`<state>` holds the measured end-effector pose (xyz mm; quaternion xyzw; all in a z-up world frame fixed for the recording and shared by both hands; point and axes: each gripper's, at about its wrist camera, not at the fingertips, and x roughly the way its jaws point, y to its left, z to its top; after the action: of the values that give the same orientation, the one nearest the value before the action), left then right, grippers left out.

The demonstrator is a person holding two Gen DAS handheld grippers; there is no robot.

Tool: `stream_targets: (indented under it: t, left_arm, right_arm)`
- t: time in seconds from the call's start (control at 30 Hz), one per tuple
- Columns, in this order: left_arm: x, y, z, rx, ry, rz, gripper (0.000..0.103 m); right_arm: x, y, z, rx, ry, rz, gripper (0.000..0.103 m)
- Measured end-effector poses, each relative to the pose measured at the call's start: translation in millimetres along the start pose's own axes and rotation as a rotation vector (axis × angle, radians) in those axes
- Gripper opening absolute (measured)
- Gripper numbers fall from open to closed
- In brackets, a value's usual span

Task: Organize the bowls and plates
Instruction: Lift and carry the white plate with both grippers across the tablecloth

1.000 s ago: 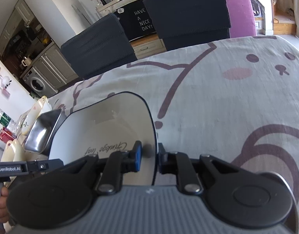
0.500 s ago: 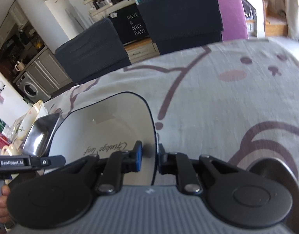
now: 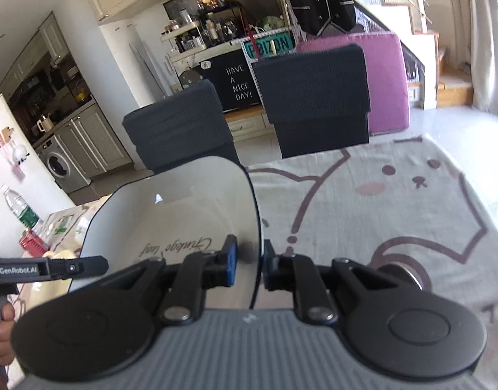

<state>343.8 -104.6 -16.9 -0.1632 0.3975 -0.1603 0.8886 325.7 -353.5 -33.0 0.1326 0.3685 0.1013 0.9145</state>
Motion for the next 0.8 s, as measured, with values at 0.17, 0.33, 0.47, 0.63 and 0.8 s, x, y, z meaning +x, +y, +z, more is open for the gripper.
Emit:
stream_targets:
  t: [0.17,0.33,0.47,0.63,0.8]
  left_arm:
    - [-52.8,-2.2,-21.6,0.017,-0.018,0.006,0.009]
    - [-84.9,0.5,-53.0,0.017,0.002,-0.005,0.009]
    - [-91.2,6.4,-78.7,0.006,0.035,-0.009,0.009]
    - [-81.1,22.9,-110.5,-0.035,0.114,0.010,0.009]
    - [-66.9,36.7,-135.8,-0.076,0.213,0.040,0.009]
  right_arm:
    - [-42.1,25.7,-15.6,0.021,0.029,0.025,0.018]
    - [-71.3,50.5,-41.3,0.006,0.049,0.008,0.018]
    - [-81.1,49.1,-65.5,0.041,0.074,-0.003,0.018]
    - [-72.1,44.8,-93.3,0.062,0.152,-0.025,0.019]
    - [-49.0,35.5,-115.3,0.093,0.266,-0.036,0.019]
